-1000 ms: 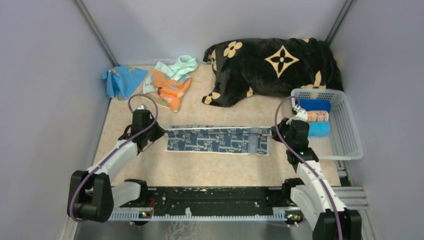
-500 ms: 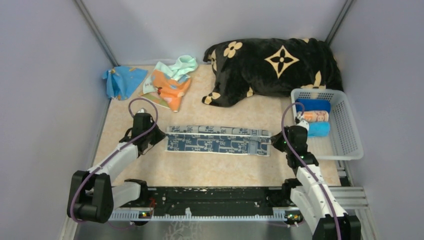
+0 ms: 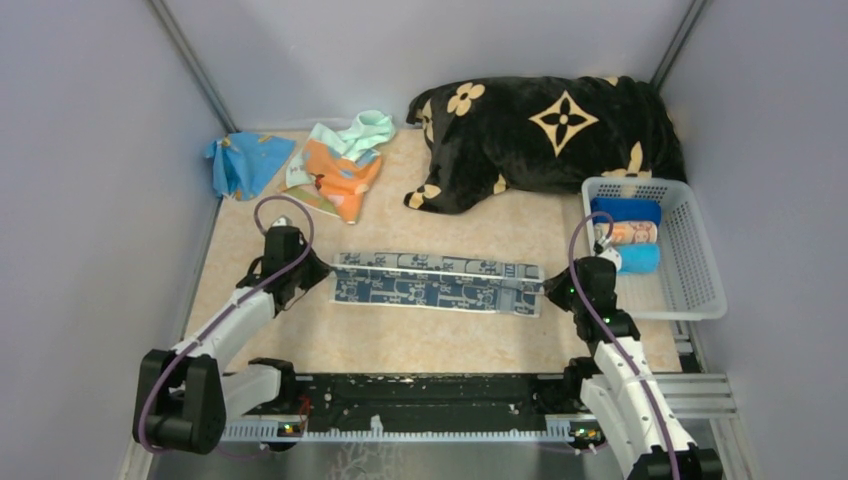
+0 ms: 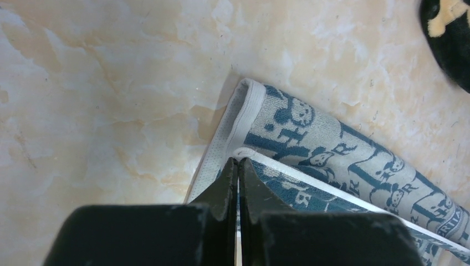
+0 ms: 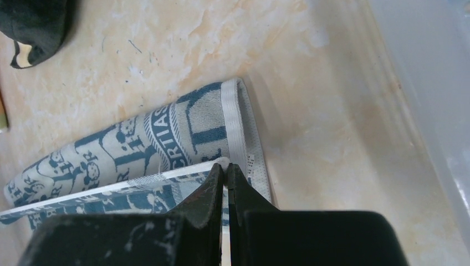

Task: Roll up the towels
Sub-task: Fold the towel at the center of the board.

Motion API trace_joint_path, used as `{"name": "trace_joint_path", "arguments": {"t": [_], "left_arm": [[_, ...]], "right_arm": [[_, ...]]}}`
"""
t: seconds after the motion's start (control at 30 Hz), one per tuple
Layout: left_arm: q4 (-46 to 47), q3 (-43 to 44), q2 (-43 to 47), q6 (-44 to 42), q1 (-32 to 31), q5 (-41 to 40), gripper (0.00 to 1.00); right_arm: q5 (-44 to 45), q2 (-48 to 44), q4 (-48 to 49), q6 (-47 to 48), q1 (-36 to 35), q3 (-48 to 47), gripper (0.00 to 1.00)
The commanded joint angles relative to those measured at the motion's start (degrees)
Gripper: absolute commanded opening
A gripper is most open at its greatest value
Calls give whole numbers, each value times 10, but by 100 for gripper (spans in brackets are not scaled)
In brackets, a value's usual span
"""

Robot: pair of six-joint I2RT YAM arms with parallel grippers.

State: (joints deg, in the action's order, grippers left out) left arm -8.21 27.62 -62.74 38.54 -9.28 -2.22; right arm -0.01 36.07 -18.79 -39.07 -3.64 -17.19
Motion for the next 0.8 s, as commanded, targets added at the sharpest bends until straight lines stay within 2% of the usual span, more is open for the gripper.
{"name": "trace_joint_path", "arguments": {"t": [0.0, 0.2, 0.27, 0.37, 0.53, 0.77], "left_arm": [[-24, 10, -6, -2, 6, -43, 0], [-31, -7, 16, 5, 6, -36, 0], [-32, -15, 22, 11, 6, -25, 4], [-38, -34, 47, 20, 6, -19, 15], [-81, -45, 123, 35, 6, -20, 33], [-120, -38, 225, 19, 6, -33, 49]], "right_arm": [[50, 7, -32, -7, 3, -19, 0], [44, 14, -46, -25, 4, -10, 0], [31, 15, -44, -29, 4, -3, 0], [14, 13, -42, -31, 4, 4, 12], [-10, -5, -64, -25, 3, -7, 24], [-63, -66, -104, -33, 3, -31, 43]]}}
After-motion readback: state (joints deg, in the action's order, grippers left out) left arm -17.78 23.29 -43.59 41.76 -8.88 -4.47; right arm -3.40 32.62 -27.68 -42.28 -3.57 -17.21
